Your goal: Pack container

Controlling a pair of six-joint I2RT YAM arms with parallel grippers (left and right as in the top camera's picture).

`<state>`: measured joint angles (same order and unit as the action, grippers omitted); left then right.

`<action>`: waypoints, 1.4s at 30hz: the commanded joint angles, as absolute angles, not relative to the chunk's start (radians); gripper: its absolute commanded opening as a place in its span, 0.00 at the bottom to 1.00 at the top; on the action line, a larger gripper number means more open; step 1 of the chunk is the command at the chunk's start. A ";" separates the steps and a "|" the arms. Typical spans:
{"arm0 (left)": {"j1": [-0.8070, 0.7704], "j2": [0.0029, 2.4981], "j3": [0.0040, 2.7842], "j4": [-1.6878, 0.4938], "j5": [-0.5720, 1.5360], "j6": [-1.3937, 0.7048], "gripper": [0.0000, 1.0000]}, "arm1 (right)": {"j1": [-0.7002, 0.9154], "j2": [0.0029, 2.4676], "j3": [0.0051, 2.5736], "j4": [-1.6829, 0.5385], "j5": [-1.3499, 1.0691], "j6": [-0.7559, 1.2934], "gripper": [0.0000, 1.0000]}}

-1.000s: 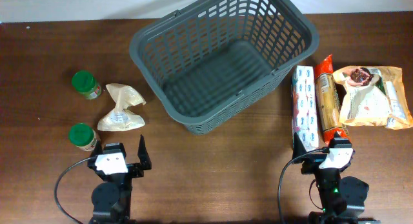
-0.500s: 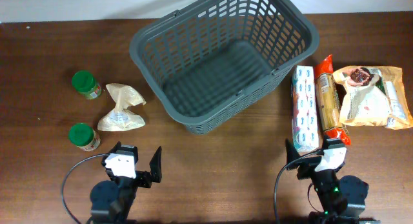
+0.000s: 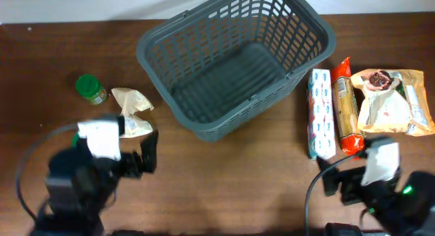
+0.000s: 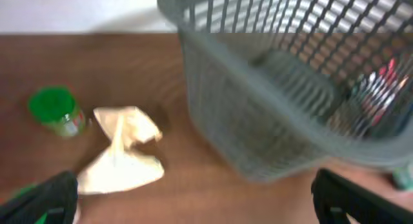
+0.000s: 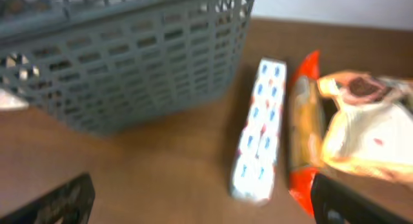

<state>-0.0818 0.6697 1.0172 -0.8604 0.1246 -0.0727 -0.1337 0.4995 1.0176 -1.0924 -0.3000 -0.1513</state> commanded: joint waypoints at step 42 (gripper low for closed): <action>-0.868 1.509 1.735 -1.479 -0.041 0.184 0.02 | -0.031 1.706 1.957 -1.076 -0.587 0.245 0.04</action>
<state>-0.8639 1.4559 1.7336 -1.4994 0.0090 0.1574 -0.0811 1.6802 1.9404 -1.0870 -0.5671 0.2325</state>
